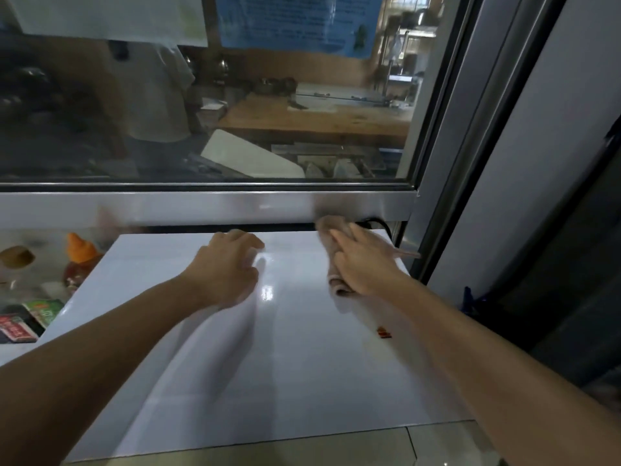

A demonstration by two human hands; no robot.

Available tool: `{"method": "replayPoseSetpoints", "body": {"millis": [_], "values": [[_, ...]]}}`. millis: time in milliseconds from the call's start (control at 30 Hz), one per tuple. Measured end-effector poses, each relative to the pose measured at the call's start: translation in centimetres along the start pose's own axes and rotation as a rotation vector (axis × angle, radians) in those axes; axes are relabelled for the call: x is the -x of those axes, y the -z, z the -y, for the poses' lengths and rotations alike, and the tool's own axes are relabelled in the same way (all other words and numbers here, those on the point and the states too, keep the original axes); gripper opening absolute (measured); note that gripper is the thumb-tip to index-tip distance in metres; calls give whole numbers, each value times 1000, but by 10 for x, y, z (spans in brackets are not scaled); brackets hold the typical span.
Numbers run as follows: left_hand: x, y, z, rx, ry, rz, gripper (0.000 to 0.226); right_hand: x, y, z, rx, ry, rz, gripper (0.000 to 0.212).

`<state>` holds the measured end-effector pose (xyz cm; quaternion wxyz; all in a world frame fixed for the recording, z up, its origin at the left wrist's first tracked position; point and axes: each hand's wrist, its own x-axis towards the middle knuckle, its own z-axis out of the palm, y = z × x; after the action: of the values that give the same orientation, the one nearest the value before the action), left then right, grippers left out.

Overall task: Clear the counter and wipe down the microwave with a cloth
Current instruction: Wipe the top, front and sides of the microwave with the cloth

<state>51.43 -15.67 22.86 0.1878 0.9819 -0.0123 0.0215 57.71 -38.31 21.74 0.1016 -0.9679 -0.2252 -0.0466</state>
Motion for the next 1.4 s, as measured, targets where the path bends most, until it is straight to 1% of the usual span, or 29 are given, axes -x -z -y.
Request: {"method": "replayPoseSetpoints", "body": {"millis": [67, 100, 167, 233, 333, 467, 533, 600, 667, 767, 833, 867, 1000, 1100, 1167, 1267, 1300, 1367, 1400], "values": [[10, 9, 21, -15, 78, -37, 39, 0, 0, -16, -22, -153, -38, 40], [16, 13, 33, -49, 131, -40, 38, -2, 0, -19, -34, -200, -49, 41], [30, 20, 53, -129, 220, -40, 38, -7, -3, -14, 10, -208, -64, 40], [41, 22, 67, -162, 226, -65, 38, -14, -7, 3, 61, -142, -83, 42], [50, 21, 75, -143, 174, -90, 39, -28, -21, 49, 9, -26, -71, 44], [49, 19, 80, -119, 163, -92, 40, -45, -41, 120, -41, 124, -47, 43], [48, 19, 83, -111, 162, -97, 40, -49, -42, 134, -66, 177, 19, 47], [48, 21, 85, -90, 147, -74, 40, -43, -35, 122, -64, 206, 79, 51], [49, 25, 90, -65, 117, -30, 42, -32, -26, 96, 8, 159, 42, 55], [57, 31, 103, -95, 105, -26, 48, -20, -17, 59, 110, -57, 8, 40], [65, 34, 114, -132, 143, -63, 49, -21, -16, 59, 91, -179, -14, 42], [69, 35, 120, -134, 161, -76, 48, -24, -16, 68, 91, -185, -23, 45], [76, 38, 135, -112, 155, -80, 45, -38, -29, 138, 119, 64, -20, 52], [78, 36, 135, -99, 149, -86, 46, -59, -45, 192, -25, 100, 31, 53], [78, 37, 138, -76, 139, -90, 46, -66, -52, 208, -90, 166, 88, 50], [79, 43, 148, -11, 92, -55, 49, -60, -49, 193, -121, 246, 133, 53], [80, 45, 152, 7, 80, -47, 50, -57, -47, 181, -104, 227, 128, 56], [84, 46, 158, 42, 78, -72, 52, -51, -43, 154, -60, 84, 85, 64], [87, 45, 160, 66, 85, -96, 51, -48, -41, 146, -41, 2, 61, 59]]}}
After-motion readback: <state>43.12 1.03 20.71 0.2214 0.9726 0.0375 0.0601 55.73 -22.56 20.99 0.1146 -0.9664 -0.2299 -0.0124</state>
